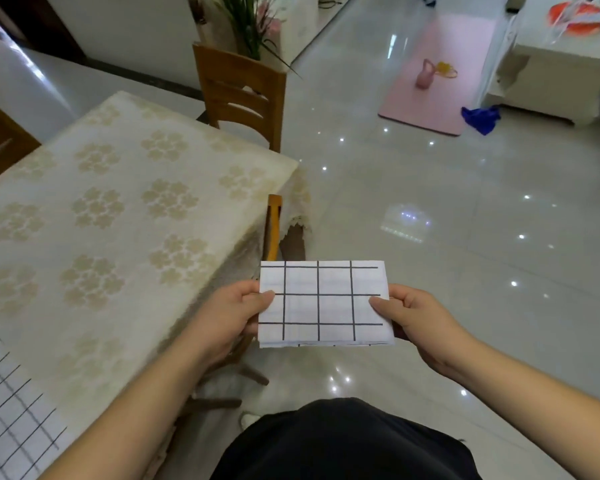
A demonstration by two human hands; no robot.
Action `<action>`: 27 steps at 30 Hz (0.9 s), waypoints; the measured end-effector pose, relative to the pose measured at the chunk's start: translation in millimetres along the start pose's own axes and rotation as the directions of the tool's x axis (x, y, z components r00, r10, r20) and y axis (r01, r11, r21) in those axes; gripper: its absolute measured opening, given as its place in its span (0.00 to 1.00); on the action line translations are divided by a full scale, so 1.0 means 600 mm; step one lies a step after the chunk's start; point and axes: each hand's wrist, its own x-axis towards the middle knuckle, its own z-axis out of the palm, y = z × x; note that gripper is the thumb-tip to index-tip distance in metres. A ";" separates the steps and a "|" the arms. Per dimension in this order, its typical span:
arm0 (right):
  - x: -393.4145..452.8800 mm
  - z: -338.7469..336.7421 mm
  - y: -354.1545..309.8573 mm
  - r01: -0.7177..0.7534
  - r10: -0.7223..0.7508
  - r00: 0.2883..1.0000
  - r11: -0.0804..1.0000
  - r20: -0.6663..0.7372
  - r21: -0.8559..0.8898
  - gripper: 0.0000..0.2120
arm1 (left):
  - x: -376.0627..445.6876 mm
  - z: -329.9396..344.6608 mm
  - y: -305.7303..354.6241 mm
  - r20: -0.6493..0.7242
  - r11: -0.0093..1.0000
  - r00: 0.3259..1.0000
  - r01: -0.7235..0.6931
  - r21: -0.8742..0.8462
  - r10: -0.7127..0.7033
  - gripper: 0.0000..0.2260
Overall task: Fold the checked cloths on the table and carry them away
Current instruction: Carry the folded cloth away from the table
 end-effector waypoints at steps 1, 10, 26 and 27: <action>-0.004 -0.018 -0.002 -0.002 0.002 1.000 1.000 -0.013 0.012 0.10 | 0.003 0.016 0.002 0.016 1.000 1.000 -0.002 0.024 0.002 0.08; 0.026 -0.105 -0.031 0.000 0.007 0.997 0.995 -0.072 0.104 0.10 | 0.057 0.080 0.047 0.052 0.991 0.996 -0.078 0.104 0.073 0.07; 0.275 -0.167 -0.187 0.017 -0.001 0.981 0.997 -0.193 0.080 0.10 | 0.327 0.095 0.195 -0.056 0.988 0.998 -0.024 -0.155 0.015 0.08; 0.289 -0.173 -0.199 0.013 0.003 0.981 0.997 -0.194 0.081 0.10 | 0.341 0.094 0.209 -0.052 0.989 0.998 -0.033 -0.144 0.026 0.08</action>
